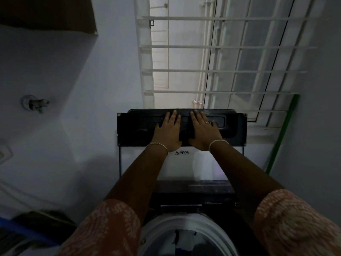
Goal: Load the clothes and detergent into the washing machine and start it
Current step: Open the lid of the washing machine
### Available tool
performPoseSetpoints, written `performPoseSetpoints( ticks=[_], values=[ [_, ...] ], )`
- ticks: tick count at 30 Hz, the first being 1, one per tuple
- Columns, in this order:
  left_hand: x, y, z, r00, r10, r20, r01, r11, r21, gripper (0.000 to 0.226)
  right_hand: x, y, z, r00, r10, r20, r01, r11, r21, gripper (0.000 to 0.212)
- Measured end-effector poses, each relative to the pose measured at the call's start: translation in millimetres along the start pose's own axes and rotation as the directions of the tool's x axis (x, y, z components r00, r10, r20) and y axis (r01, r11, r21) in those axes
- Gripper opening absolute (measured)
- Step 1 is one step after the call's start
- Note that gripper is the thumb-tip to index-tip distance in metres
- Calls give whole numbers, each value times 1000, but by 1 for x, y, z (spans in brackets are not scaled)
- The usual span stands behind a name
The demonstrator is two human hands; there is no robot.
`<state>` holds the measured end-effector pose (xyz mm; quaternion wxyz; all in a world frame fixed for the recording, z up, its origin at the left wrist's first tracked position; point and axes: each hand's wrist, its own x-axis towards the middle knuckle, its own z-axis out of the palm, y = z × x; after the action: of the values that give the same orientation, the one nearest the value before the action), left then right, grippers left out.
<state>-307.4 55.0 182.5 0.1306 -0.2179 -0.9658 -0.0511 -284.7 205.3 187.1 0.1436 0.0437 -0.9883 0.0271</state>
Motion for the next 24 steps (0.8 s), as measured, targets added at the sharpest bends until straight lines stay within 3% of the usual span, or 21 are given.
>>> performPoseSetpoints(
  ticks=[6, 15, 24],
  values=[
    [-39, 14, 12, 999, 9, -37, -8, 1000, 13, 93, -29, -7, -5, 1000, -21, -9, 21, 999, 40, 90],
    [-115, 53, 26, 996, 14, 91, 8, 970, -243, 89, -124, -19, 9, 998, 3, 71, -11, 992, 123, 69],
    [-186, 129, 77, 975, 144, 168, -26, 829, -558, 90, -269, 25, 29, 959, 255, 125, -281, 915, 288, 46]
  ],
)
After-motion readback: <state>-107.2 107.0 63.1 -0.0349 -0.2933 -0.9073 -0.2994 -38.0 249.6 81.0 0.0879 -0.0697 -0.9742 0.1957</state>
